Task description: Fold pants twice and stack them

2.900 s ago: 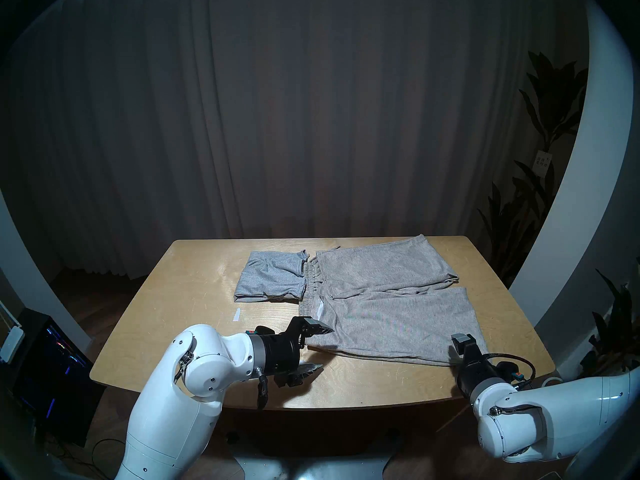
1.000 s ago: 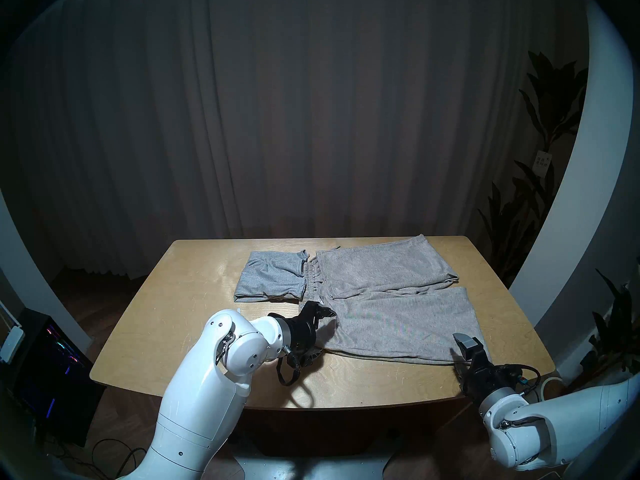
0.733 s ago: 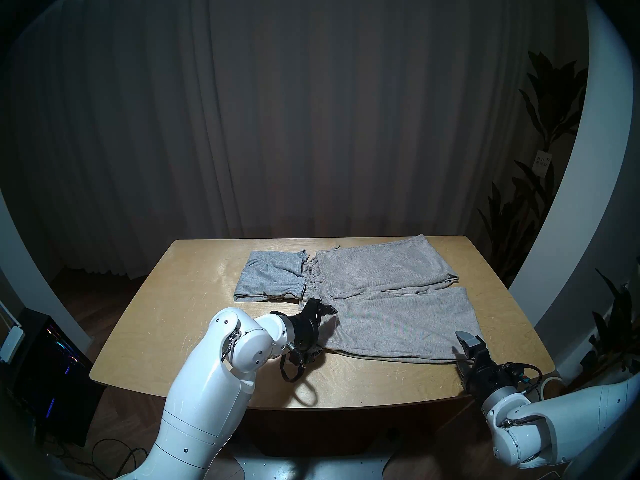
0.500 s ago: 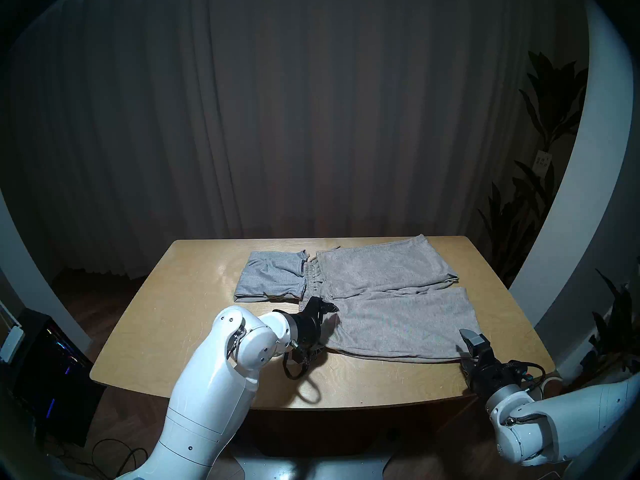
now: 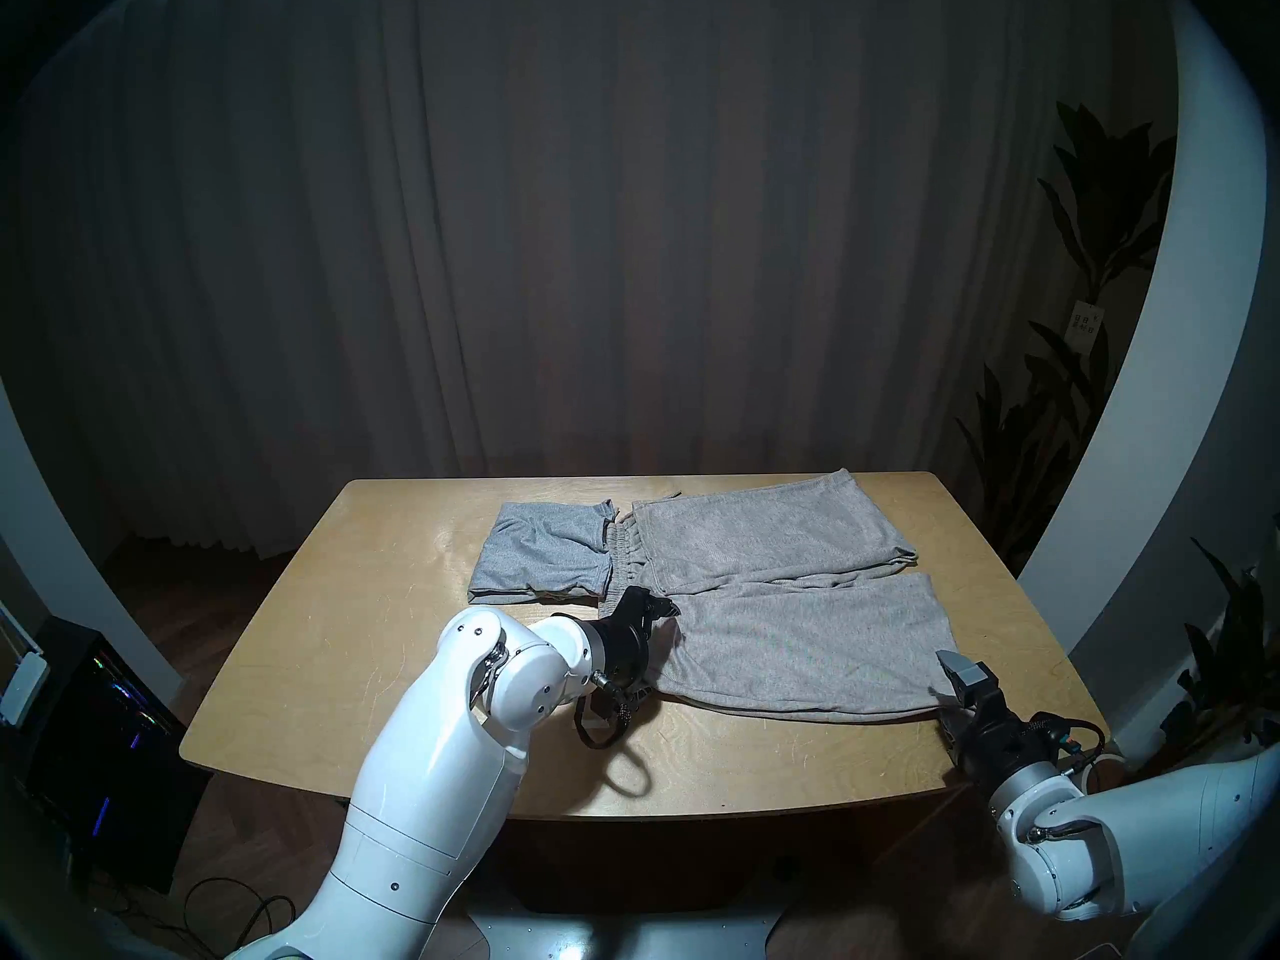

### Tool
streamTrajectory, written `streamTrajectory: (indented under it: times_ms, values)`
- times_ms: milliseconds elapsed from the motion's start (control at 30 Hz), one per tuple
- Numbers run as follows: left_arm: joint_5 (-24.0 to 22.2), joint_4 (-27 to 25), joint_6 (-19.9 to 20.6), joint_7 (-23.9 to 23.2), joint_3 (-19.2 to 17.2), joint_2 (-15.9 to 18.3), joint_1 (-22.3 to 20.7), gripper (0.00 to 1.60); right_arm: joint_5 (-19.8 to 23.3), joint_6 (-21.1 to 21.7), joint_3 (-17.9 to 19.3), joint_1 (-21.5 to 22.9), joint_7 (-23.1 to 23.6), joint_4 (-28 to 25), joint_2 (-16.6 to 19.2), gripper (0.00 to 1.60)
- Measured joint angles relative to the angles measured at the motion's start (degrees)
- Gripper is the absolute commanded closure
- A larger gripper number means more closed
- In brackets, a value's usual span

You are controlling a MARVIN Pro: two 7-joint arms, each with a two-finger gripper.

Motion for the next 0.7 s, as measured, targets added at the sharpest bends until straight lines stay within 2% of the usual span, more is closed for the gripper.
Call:
streamTrajectory:
  times_ms: [67, 133, 167, 200, 267, 300, 433, 533, 600, 667, 700]
  values:
    - [0.3, 0.5, -0.4, 0.0, 0.1, -0.1, -0.2, 0.19, 0.0, 0.6, 0.1, -0.1, 0.5, 0.5, 0.0, 0.0]
    - [0.5, 0.7, -0.6, -0.1, 0.2, -0.1, -0.3, 0.31, 0.0, 1.0, 0.1, -0.2, 0.9, 0.9, 0.0, 0.03]
    - [0.6, 0.9, -0.8, -0.1, 0.3, -0.2, -0.4, 0.31, 0.0, 1.4, 0.1, -0.3, 1.2, 1.1, 0.0, 0.03]
    - [0.6, 0.9, -0.9, -0.1, 0.3, -0.2, -0.4, 0.41, 0.0, 1.5, 0.1, -0.3, 1.3, 1.2, 0.0, 0.14]
    - [0.9, 1.3, -1.2, -0.2, 0.4, -0.3, -0.5, 0.45, 0.0, 2.1, 0.1, -0.4, 1.6, 1.7, 0.0, 0.13]
    - [1.1, 1.5, -1.4, -0.2, 0.5, -0.3, -0.6, 0.67, 0.0, 2.4, 0.1, -0.6, 1.7, 2.0, -0.1, 0.14]
    - [1.6, 2.3, -2.0, -0.2, 0.7, -0.3, -0.7, 0.92, 0.0, 3.5, 0.1, -0.8, 2.3, 2.8, -0.1, 0.14]
    - [2.0, 2.9, -2.4, -0.2, 0.8, -0.3, -0.7, 0.96, 0.0, 4.3, 0.1, -0.9, 2.8, 3.3, -0.1, 0.12]
    - [2.2, 3.1, -2.7, -0.2, 1.0, -0.3, -0.7, 0.93, 0.0, 4.9, 0.2, -1.0, 3.2, 3.7, 0.0, 0.11]
    - [2.5, 3.2, -3.0, -0.3, 1.1, -0.3, -0.8, 0.92, 0.0, 5.6, 0.3, -1.1, 3.5, 4.1, 0.0, 0.02]
    - [2.5, 3.3, -3.1, -0.3, 1.2, -0.3, -0.9, 0.87, 0.0, 5.9, 0.3, -1.2, 3.7, 4.2, 0.0, 0.03]
